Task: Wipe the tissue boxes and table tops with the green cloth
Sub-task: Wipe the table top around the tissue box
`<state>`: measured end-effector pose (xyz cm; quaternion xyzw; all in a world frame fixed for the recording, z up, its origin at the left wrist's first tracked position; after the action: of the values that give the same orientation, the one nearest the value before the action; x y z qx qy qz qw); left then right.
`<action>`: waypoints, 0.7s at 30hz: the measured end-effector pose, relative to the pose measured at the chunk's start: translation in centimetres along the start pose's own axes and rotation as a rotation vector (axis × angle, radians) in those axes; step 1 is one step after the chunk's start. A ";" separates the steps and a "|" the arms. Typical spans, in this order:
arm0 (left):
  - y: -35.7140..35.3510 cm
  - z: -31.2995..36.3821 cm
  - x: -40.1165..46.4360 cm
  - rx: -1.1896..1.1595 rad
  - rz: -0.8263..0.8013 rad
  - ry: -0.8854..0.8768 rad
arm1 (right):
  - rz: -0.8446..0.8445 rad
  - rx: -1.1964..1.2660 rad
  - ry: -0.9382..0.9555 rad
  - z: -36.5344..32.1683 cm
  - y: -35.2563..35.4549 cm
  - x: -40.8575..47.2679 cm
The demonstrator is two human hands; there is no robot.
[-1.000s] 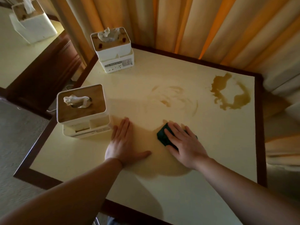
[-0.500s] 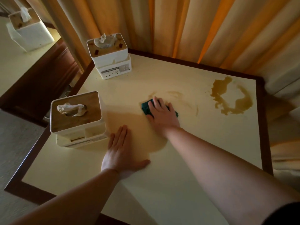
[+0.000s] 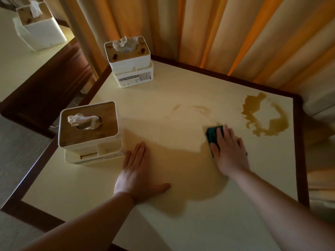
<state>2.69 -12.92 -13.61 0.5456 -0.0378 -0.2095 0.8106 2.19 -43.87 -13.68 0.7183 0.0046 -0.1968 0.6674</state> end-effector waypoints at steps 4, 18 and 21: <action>-0.1 -0.1 -0.1 -0.011 0.000 -0.006 | 0.023 0.034 -0.050 -1.4 2.3 8.2; -0.4 -0.2 0.0 0.020 -0.013 -0.004 | -0.023 -0.008 0.561 -18.3 0.8 3.8; -0.3 -0.1 0.0 0.049 -0.010 0.011 | -0.024 0.008 0.582 -16.0 -0.7 -1.3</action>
<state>2.67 -12.95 -13.91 0.5666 -0.0359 -0.2093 0.7962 5.23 -28.10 -13.50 0.7470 0.2037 0.0097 0.6328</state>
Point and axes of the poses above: each hand's wrist, its own x-axis towards the middle knuckle, its own y-axis out of the back of the hand, z = x × y, the point moved 8 cm from there along x, towards the middle knuckle, and after that the axes turned 5 degrees about -x, right-handed, at the moved point
